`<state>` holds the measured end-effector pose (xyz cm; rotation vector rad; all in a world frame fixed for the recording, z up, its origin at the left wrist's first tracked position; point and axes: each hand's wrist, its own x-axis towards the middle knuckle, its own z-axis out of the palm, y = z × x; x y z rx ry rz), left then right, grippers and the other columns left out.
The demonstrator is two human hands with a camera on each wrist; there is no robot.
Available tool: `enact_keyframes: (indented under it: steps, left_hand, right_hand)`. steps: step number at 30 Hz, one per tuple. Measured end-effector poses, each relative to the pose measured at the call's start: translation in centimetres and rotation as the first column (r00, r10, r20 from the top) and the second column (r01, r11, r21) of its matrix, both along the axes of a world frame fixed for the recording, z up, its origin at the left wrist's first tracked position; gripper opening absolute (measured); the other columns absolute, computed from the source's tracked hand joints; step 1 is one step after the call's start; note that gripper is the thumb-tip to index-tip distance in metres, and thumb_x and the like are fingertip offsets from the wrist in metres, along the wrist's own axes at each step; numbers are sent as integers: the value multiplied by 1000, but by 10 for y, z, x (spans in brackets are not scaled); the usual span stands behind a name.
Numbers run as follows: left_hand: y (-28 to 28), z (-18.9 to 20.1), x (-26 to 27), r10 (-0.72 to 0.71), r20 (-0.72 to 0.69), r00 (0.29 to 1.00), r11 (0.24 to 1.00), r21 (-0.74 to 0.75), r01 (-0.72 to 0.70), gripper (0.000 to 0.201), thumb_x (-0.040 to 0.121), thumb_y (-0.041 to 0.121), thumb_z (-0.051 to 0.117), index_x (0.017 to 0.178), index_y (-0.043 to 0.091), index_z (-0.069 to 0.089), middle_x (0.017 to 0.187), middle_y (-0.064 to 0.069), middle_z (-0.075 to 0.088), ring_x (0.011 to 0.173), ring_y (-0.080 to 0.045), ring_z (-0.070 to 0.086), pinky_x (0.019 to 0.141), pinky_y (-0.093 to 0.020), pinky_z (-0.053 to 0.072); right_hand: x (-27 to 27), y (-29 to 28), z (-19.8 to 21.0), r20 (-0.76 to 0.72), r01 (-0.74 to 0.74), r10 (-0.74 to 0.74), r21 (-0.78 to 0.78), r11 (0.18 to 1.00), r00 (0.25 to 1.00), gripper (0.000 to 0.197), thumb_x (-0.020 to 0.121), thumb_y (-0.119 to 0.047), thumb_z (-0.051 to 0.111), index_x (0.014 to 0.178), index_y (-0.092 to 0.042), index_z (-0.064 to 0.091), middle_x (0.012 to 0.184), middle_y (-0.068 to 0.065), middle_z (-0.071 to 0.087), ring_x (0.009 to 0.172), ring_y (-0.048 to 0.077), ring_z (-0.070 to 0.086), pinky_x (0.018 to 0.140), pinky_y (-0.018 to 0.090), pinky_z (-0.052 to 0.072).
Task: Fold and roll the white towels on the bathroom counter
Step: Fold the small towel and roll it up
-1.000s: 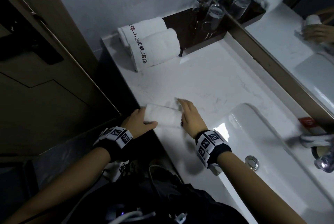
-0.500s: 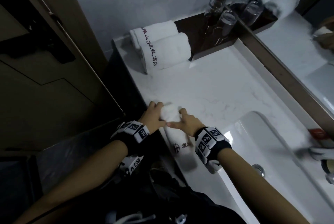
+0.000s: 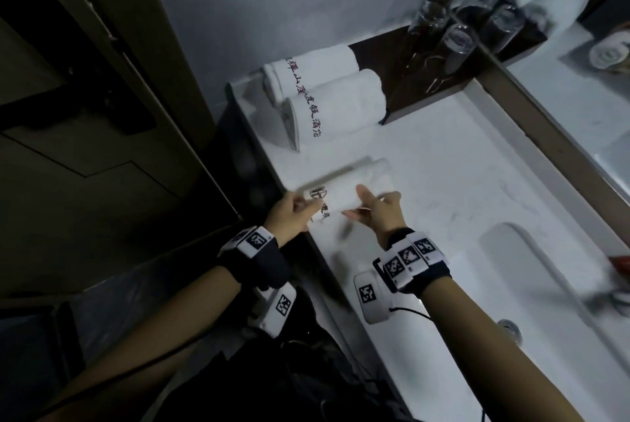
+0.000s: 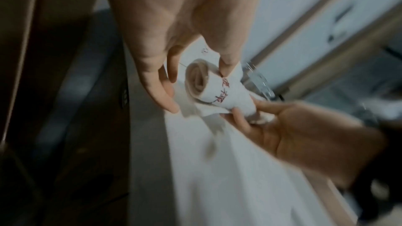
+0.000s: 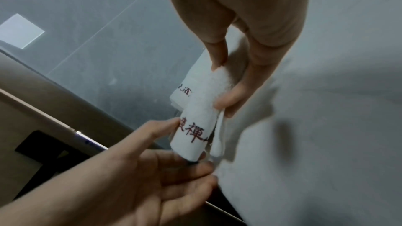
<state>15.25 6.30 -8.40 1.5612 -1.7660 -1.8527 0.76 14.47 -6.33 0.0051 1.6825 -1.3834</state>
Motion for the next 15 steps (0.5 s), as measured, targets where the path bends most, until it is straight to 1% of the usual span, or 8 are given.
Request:
enact_keyframes:
  steps: [1,2,3,5,8,10,12,15]
  left_hand:
    - [-4,2,-5,72,-66,995,988,139,-62,25,88,25,62,99,5,53,95,-17,56,73,-21,61,68,-30,57]
    - [-8,5,-11,130,-121,984,964,248,-97,21,89,24,60,95,5,54,88,-17,57,63,-17,63,61,-24,57]
    - [-12,6,-16,165,-157,974,944,312,-110,18,90,22,58,91,4,55,80,-16,58,55,-13,64,55,-20,56]
    - [-23,6,-30,199,-198,960,931,344,-122,18,92,18,55,94,0,56,72,-14,58,47,-7,64,53,-17,55]
    - [-40,1,-49,204,-220,954,936,330,-124,17,93,12,53,103,-2,55,76,-14,60,51,-8,64,56,-17,54]
    - [-49,-1,-60,224,-246,943,932,336,-134,10,93,7,51,95,0,57,77,-13,60,62,-15,62,59,-17,54]
    - [-54,-2,-68,311,-270,911,904,379,-197,10,92,2,50,85,3,58,78,-13,59,67,-18,60,60,-17,54]
    - [-59,-5,-74,426,-298,854,851,452,-267,10,91,-1,51,86,1,59,83,-13,62,65,-16,64,63,-18,56]
  right_hand:
    - [-4,-5,0,11,41,-41,-21,999,999,36,91,-9,58,104,-7,24,87,15,43,65,28,60,58,30,59]
    - [-9,-11,-1,16,75,-74,-37,996,997,36,90,-9,58,104,-7,25,86,14,42,67,28,59,59,30,60]
    - [-14,-17,-1,15,92,-91,-41,995,996,36,90,-9,59,104,-7,25,87,15,43,69,28,59,58,31,60]
    - [-26,-28,-5,11,96,-95,-26,995,995,36,90,-10,59,104,-8,26,93,18,45,72,27,60,57,30,60]
    - [-46,-44,-14,26,104,-104,-23,994,994,34,91,-11,58,103,-9,27,103,22,43,72,26,60,59,30,60]
    - [-59,-56,-20,37,109,-107,-35,993,994,29,92,-10,56,102,-9,28,106,22,42,70,25,61,60,28,60]
    - [-68,-67,-25,34,102,-101,-52,993,994,24,93,-8,53,97,-10,29,104,18,43,70,25,61,58,25,59]
    - [-77,-78,-32,-15,72,-73,-57,996,997,21,94,-5,50,89,-12,31,96,10,45,72,20,57,56,24,59]
